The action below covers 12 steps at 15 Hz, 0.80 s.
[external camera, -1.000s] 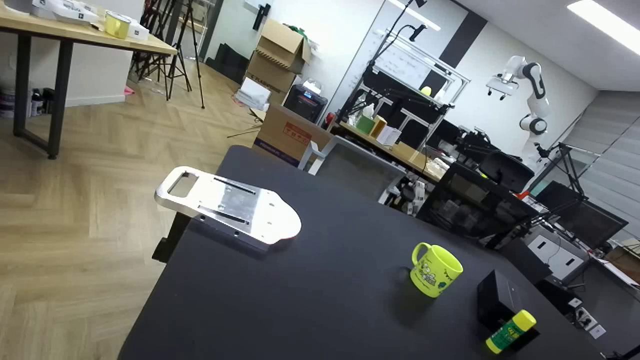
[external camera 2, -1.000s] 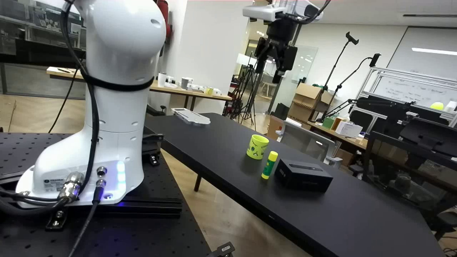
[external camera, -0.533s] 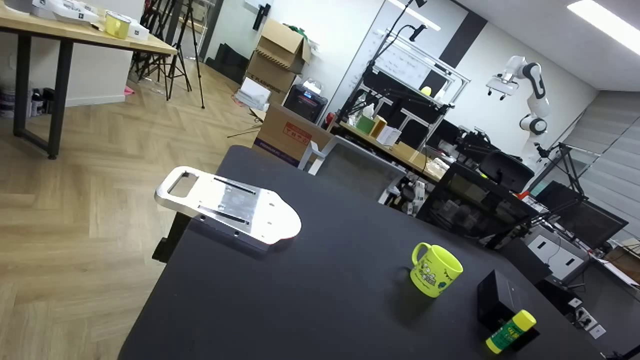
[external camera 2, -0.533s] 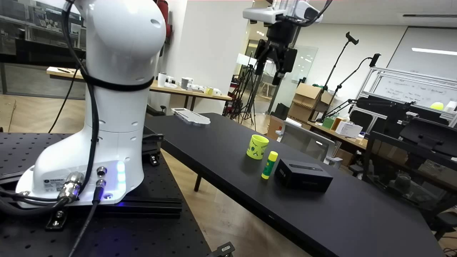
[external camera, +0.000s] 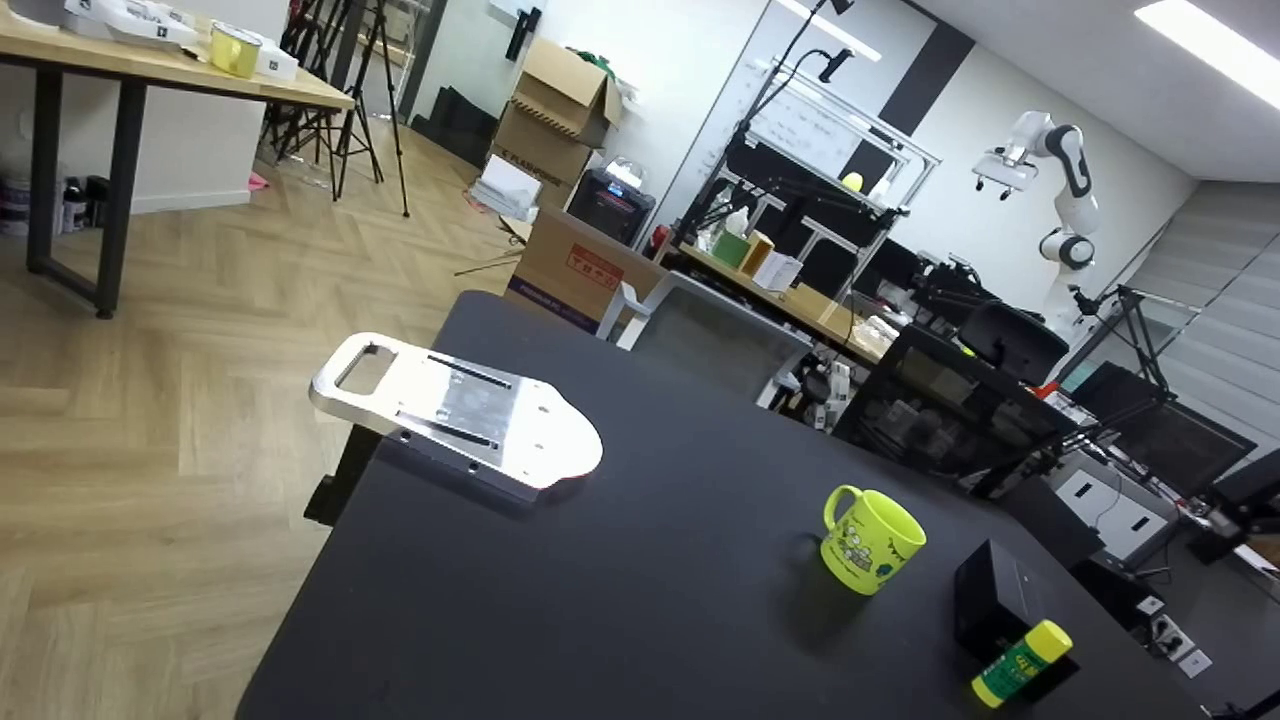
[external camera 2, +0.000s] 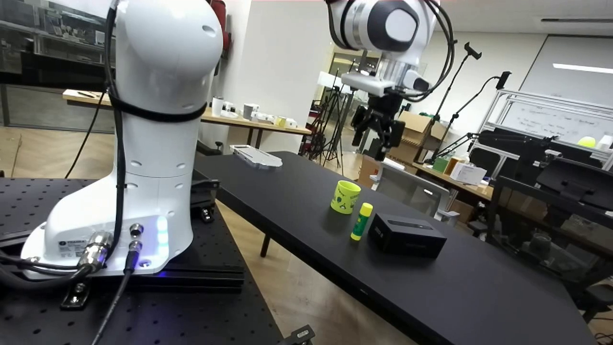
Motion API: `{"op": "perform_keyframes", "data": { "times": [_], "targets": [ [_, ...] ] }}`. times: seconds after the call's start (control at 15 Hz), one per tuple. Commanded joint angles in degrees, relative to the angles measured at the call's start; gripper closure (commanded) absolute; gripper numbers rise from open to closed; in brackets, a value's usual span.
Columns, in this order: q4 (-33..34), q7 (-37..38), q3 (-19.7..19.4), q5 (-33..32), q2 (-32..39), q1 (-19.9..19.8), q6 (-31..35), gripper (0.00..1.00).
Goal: Put the glue stick in the yellow mug
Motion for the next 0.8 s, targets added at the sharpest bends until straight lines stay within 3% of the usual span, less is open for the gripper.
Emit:
{"op": "perform_keyframes", "data": {
  "times": [0.0, 0.27, 0.73],
  "targets": [
    [9.40, 1.33, 0.96, -1.47, 14.25, -0.30, 2.62, 0.00],
    [14.44, -0.43, 1.51, 0.34, 23.26, -0.41, 7.62, 0.00],
    [18.27, 0.47, 2.04, -0.40, 32.77, -0.63, 8.58, 0.00]
  ]
}}
